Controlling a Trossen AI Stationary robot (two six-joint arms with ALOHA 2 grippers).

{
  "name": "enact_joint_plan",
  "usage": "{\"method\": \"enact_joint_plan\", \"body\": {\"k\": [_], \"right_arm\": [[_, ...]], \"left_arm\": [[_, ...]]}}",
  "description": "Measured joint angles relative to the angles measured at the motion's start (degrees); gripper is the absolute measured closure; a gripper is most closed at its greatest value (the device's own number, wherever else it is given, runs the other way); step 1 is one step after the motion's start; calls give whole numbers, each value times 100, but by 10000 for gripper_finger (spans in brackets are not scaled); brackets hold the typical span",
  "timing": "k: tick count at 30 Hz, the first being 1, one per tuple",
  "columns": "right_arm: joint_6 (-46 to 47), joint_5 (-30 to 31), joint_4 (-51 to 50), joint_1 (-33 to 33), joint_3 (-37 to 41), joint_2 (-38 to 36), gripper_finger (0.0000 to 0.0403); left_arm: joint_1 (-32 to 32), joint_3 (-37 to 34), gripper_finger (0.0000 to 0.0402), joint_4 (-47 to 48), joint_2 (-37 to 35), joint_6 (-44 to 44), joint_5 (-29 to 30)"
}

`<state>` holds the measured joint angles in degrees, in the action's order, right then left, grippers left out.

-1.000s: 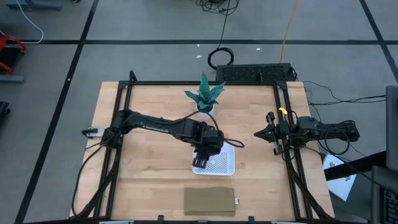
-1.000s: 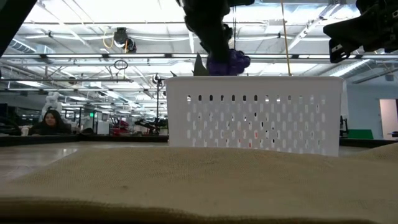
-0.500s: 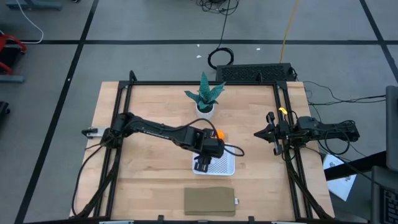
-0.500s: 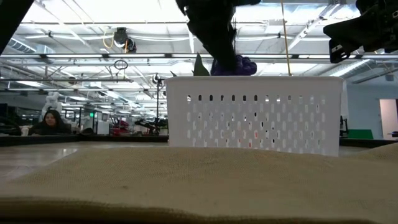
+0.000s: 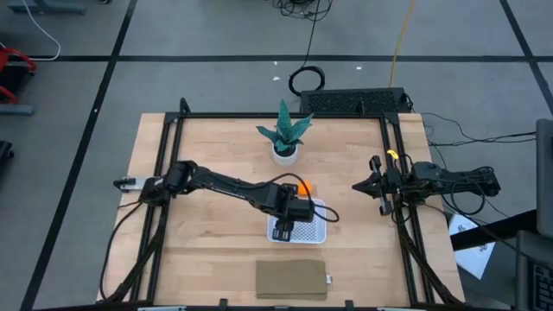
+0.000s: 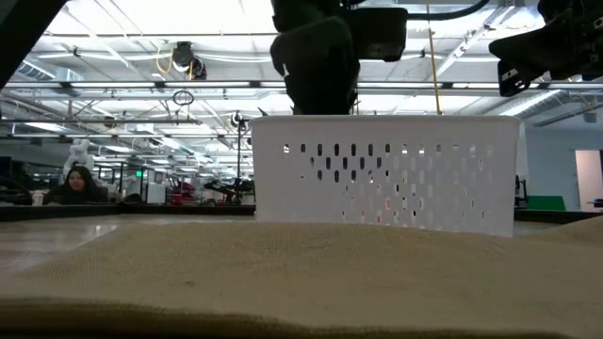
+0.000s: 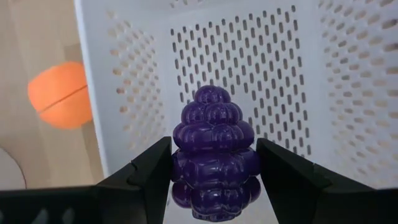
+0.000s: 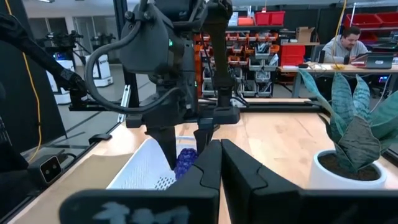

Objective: Pick and placing Produce into tupperware
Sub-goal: Put the purple grapes into the white bin

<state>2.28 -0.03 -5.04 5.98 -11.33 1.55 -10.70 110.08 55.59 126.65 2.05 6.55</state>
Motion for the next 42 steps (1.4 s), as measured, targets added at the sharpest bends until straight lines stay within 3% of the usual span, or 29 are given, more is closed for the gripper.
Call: {"method": "enact_joint_plan", "body": {"k": [25, 42], "right_arm": [[2, 0, 9, 0, 0, 80, 403], [2, 1, 9, 0, 0, 80, 403]], "left_arm": [[-56, -6, 190, -191, 59, -424, -55], [-35, -596, 190, -381, 48, -369, -67]]}}
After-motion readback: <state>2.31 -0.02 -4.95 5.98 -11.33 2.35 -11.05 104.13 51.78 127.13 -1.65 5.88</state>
